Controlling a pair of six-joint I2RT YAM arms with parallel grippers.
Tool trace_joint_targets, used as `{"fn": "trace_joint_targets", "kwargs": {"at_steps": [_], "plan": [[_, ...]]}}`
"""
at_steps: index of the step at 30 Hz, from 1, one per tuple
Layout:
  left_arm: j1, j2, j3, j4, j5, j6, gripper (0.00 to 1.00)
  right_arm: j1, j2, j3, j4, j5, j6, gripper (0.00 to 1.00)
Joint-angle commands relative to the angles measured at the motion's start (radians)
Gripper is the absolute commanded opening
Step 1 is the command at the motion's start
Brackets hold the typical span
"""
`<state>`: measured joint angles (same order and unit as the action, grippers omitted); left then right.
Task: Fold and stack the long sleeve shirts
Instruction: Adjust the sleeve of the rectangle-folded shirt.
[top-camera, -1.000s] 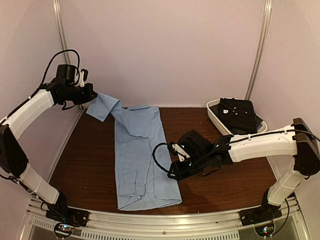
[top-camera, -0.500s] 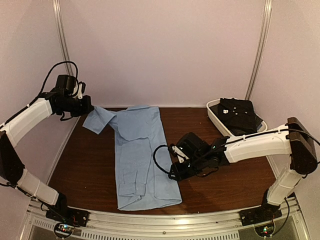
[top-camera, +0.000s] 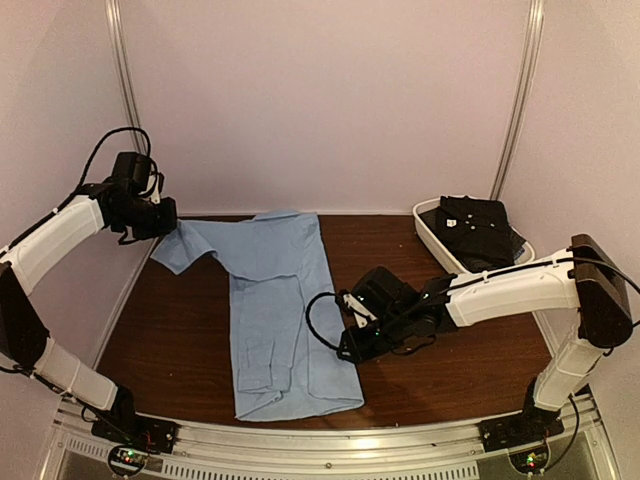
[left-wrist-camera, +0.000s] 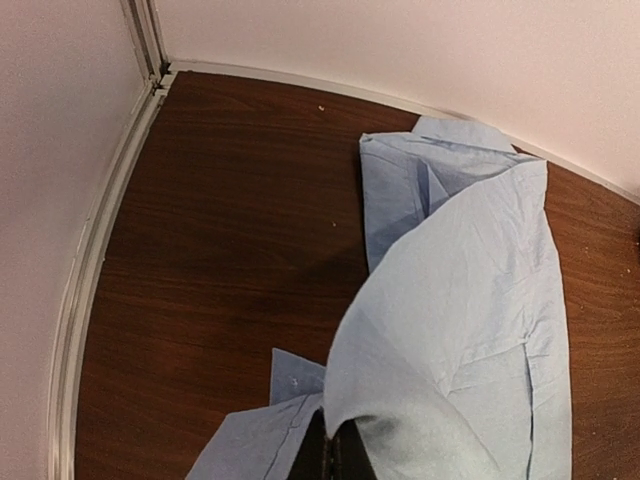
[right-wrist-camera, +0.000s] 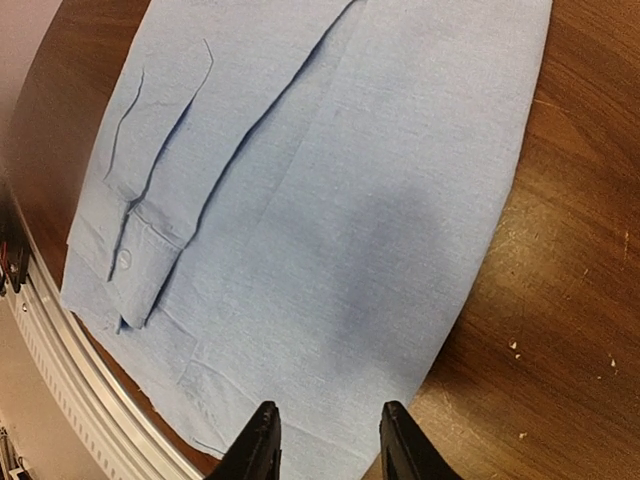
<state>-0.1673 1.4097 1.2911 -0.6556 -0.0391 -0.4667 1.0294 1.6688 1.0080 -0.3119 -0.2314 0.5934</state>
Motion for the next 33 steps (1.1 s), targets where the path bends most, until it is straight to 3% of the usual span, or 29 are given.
{"fn": "trace_joint_targets", "kwargs": {"at_steps": [1, 15, 33], "plan": [[0.009, -0.011, 0.032, -0.017, -0.063, -0.010, 0.00, -0.005, 0.009, -0.011, 0.020, 0.004, -0.017, 0.35], [0.016, -0.046, 0.016, -0.071, -0.129, -0.010, 0.00, -0.005, 0.026, -0.010, 0.027, -0.012, -0.026, 0.35], [0.034, 0.066, -0.015, -0.021, -0.053, 0.009, 0.00, -0.002, 0.039, -0.009, 0.027, -0.020, -0.029, 0.35]]}}
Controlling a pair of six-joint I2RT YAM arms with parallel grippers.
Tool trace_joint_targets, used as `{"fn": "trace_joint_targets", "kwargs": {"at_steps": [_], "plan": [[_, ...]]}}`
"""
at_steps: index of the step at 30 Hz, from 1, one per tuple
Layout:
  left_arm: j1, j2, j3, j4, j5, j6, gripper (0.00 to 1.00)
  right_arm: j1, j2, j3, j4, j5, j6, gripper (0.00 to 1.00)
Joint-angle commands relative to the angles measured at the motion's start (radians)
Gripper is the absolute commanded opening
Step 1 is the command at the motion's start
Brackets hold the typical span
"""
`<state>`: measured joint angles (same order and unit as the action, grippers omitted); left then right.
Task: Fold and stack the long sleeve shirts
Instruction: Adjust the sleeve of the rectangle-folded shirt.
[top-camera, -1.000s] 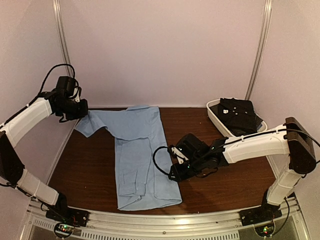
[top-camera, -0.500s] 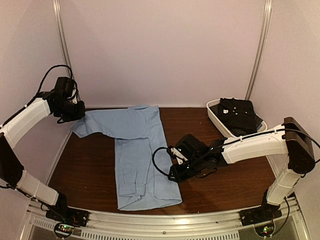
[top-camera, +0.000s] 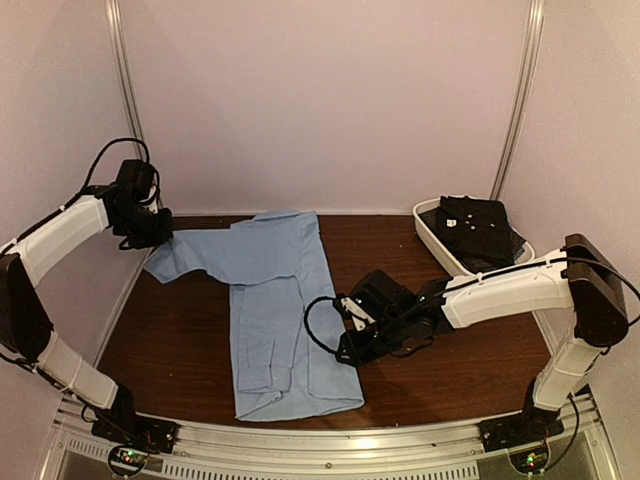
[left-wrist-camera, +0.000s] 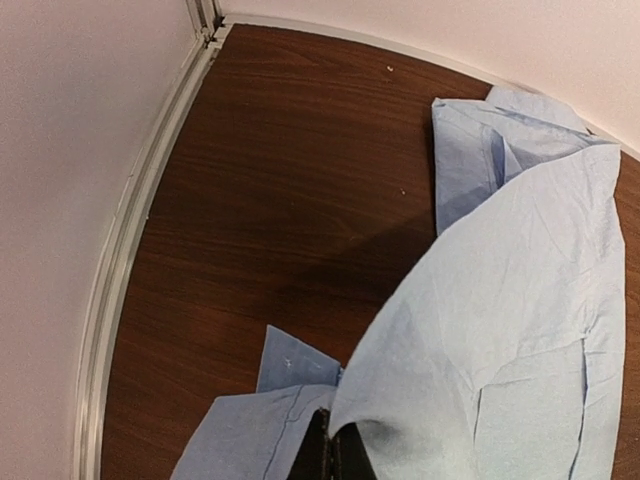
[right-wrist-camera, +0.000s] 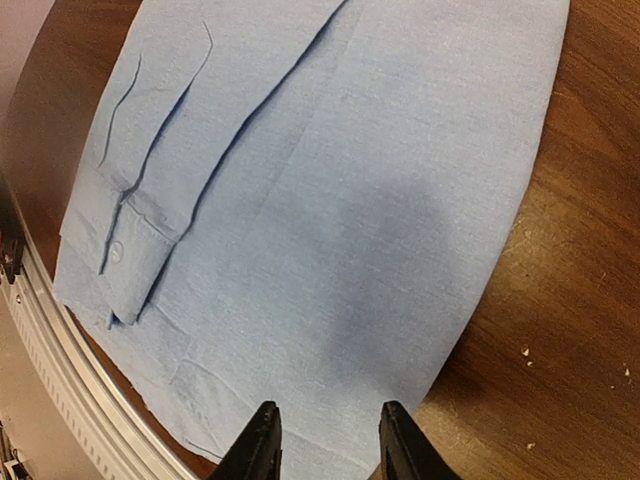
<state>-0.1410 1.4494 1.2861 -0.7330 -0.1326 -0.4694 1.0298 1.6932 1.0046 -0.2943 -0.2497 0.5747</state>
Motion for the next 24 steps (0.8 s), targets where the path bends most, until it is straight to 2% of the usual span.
{"fn": "trace_joint_targets", "kwargs": {"at_steps": [1, 4, 7, 16, 24], "plan": [[0.008, 0.026, -0.011, 0.067, 0.073, 0.021, 0.00, -0.003, 0.017, -0.003, 0.008, -0.002, -0.011, 0.35], [0.007, 0.030, -0.013, 0.110, 0.212, 0.058, 0.00, -0.003, 0.021, 0.007, 0.000, 0.007, -0.020, 0.35], [-0.017, 0.051, 0.003, 0.115, 0.278, 0.086, 0.00, -0.002, 0.028, 0.023, -0.011, 0.016, -0.028, 0.35], [-0.237, 0.175, 0.102, 0.115, 0.300, 0.137, 0.00, -0.008, 0.019, 0.044, -0.009, 0.083, -0.019, 0.35], [-0.422, 0.412, 0.283, 0.069, 0.358, 0.190, 0.00, -0.030, -0.016, 0.013, 0.021, 0.111, 0.010, 0.35]]}}
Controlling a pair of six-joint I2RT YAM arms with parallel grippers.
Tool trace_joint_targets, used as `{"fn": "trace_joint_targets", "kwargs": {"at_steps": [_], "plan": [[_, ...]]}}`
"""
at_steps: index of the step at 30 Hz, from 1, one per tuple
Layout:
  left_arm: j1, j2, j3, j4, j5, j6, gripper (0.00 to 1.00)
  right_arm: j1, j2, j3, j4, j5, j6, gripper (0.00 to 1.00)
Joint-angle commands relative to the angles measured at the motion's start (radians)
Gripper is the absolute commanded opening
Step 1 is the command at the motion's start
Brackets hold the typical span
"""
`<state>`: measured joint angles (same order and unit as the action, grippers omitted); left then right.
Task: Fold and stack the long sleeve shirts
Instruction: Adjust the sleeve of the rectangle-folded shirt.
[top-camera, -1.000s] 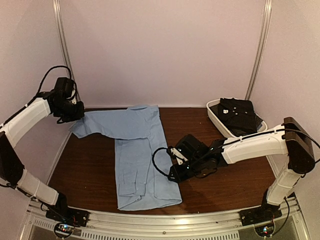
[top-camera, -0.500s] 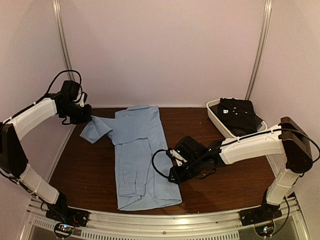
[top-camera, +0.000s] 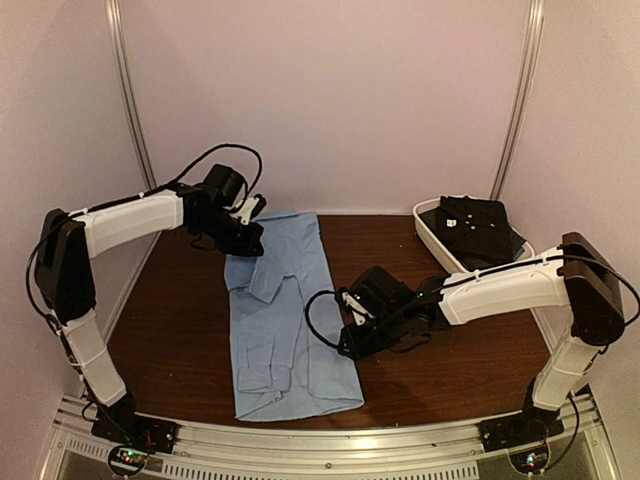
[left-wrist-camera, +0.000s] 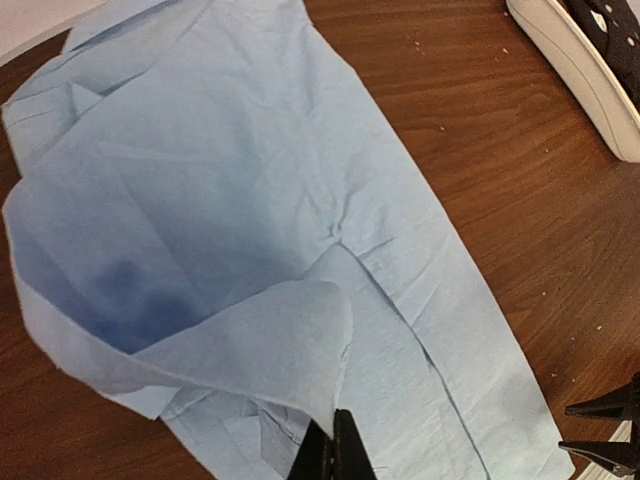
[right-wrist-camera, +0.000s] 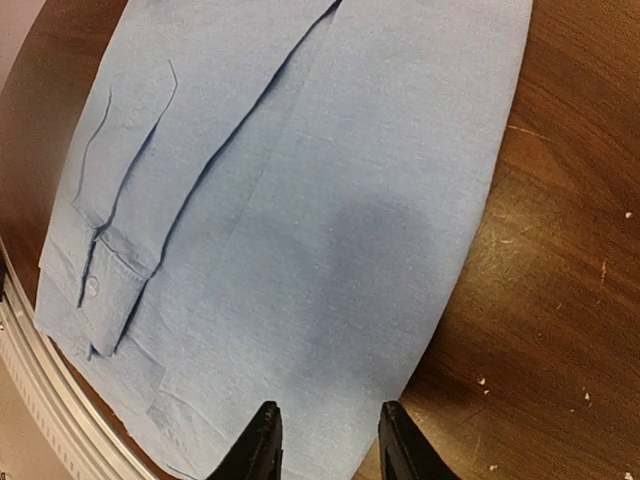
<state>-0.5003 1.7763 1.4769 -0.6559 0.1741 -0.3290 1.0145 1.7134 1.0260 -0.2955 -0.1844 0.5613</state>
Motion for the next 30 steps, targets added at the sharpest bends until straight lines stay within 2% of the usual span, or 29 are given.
{"fn": "trace_joint_targets", "kwargs": {"at_steps": [1, 10, 16, 21, 23, 30], "plan": [[-0.077, 0.110, 0.115, -0.014, 0.067, 0.055, 0.00, -0.019, -0.042, -0.013, 0.026, 0.048, 0.028, 0.35], [-0.109, 0.220, 0.240, 0.010, 0.209, 0.026, 0.12, -0.028, -0.022, 0.027, 0.111, 0.082, 0.001, 0.35], [-0.110, 0.259, 0.273, 0.030, 0.267, 0.000, 0.30, -0.033, 0.019, 0.054, 0.221, 0.140, 0.015, 0.40], [-0.107, 0.238, 0.292, 0.035, 0.182, -0.056, 0.41, -0.042, 0.091, 0.116, 0.287, 0.130, 0.026, 0.43], [-0.096, 0.216, 0.283, 0.037, 0.138, -0.086, 0.43, -0.042, 0.108, 0.140, 0.292, 0.128, 0.021, 0.45], [-0.026, 0.119, 0.190, 0.077, 0.125, -0.147, 0.43, -0.032, 0.132, 0.170, 0.399, 0.168, 0.004, 0.55]]}}
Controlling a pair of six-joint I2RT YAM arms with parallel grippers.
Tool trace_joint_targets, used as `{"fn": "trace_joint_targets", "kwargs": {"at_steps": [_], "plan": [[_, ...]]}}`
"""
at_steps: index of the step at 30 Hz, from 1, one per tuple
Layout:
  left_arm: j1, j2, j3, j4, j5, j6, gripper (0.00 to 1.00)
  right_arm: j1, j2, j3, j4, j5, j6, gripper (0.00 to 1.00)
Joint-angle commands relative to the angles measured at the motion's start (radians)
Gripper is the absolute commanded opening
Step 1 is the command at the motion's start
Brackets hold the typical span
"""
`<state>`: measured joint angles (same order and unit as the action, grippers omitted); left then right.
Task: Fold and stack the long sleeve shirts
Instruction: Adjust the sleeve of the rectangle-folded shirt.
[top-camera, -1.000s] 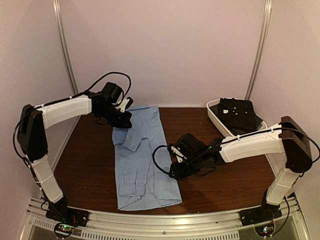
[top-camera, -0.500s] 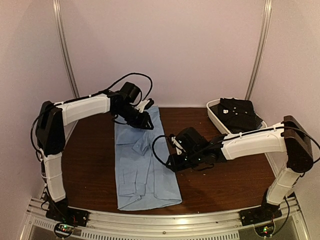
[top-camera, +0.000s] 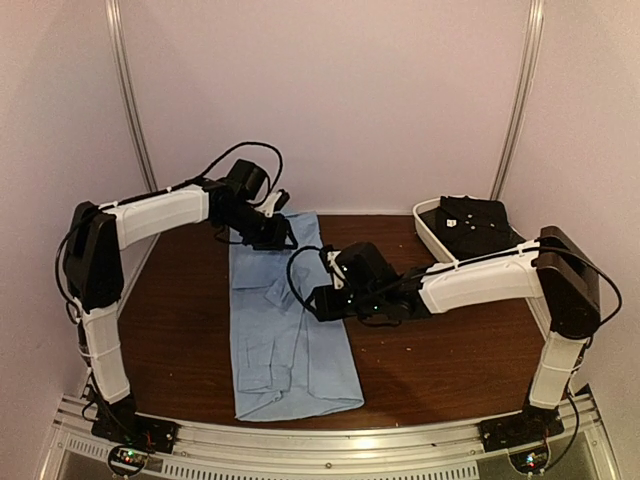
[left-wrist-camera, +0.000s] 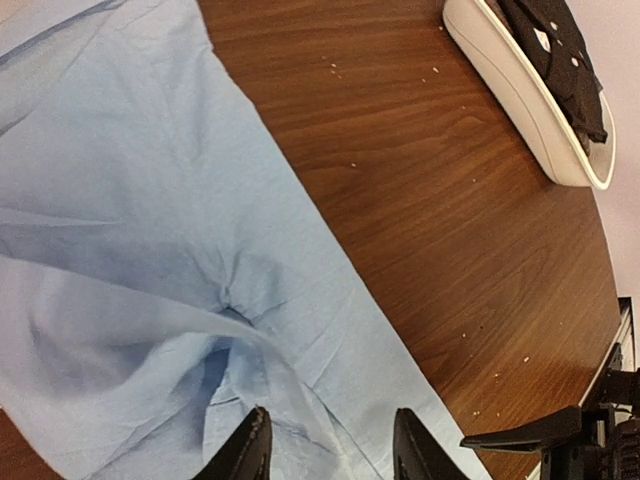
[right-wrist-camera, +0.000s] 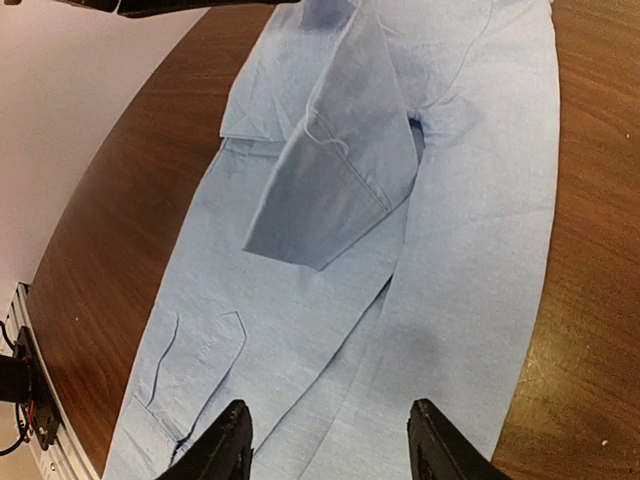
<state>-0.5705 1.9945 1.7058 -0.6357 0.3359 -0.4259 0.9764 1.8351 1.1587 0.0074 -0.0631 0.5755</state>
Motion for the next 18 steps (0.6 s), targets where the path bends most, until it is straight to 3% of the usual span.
{"fn": "trace_joint_targets", "kwargs": {"at_steps": [1, 12, 18], "plan": [[0.051, -0.115, -0.051, 0.061, -0.051, -0.056, 0.43, 0.007, 0.014, 0.047, 0.103, 0.052, -0.011, 0.56], [0.178, -0.323, -0.274, 0.121, -0.120, -0.126, 0.43, 0.041, 0.225, 0.358, -0.075, 0.114, -0.027, 0.59], [0.203, -0.418, -0.388, 0.131, -0.143, -0.123, 0.43, 0.006, 0.337, 0.480, -0.207, 0.136, 0.027, 0.55]]}}
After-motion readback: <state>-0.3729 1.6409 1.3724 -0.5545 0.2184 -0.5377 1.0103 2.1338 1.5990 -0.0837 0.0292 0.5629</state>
